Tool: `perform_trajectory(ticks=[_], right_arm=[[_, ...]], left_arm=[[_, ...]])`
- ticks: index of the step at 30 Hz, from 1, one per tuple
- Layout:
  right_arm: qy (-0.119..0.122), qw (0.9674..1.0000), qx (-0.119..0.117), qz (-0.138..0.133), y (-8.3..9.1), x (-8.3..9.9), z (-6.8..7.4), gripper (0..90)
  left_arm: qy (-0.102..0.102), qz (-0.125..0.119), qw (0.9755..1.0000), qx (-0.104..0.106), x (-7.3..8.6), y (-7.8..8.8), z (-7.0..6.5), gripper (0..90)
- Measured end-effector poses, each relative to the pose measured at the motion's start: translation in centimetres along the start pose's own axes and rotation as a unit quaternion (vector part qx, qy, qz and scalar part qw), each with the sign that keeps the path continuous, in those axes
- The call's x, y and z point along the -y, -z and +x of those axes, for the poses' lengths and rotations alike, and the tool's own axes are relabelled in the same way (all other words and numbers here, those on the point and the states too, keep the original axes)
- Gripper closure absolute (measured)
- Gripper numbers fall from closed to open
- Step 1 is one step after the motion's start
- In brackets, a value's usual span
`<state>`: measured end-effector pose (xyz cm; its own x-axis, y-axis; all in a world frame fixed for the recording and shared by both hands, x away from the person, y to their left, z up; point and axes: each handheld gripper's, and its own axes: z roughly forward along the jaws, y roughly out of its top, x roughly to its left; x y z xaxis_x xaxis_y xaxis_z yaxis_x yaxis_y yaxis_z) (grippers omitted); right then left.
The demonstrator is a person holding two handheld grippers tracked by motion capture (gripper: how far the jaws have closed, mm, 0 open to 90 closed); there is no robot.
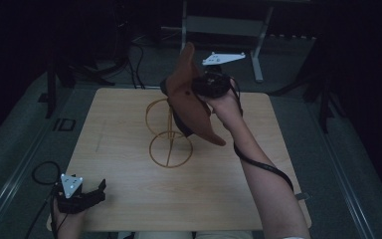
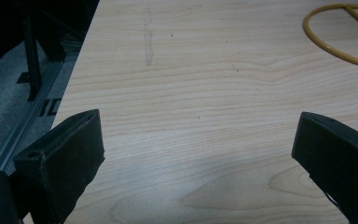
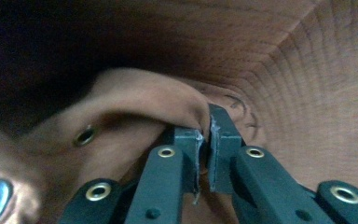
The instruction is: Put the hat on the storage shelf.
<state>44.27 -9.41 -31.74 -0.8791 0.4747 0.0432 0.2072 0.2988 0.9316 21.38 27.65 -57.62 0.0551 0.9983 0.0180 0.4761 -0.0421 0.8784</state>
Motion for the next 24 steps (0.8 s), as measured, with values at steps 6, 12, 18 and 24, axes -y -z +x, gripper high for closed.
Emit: perform_trajectory(ticks=[6, 12, 18, 24], right_arm=[[0.000, 0.9993, -0.030, 0.024, -2.6, 0.5, 1.5, 73.8], [0.018, 0.9985, -0.036, 0.039, -4.4, 0.9, 2.7, 55.3], [0.101, 0.9930, -0.030, 0.054, -6.4, 2.1, 4.6, 23.4], [0.201, 0.9760, 0.032, 0.078, -7.1, 2.7, 6.5, 22.4]], left_arm=[[0.003, -0.001, 1.0000, 0.001, 0.1, 0.1, 0.1, 2.8], [0.001, -0.001, 1.0000, 0.009, 0.1, 0.0, 0.0, 2.8], [0.002, 0.002, 0.9999, 0.011, 0.1, -0.1, -0.1, 2.8], [0.003, 0.007, 0.9999, 0.012, 0.3, -0.2, -0.1, 2.8]])
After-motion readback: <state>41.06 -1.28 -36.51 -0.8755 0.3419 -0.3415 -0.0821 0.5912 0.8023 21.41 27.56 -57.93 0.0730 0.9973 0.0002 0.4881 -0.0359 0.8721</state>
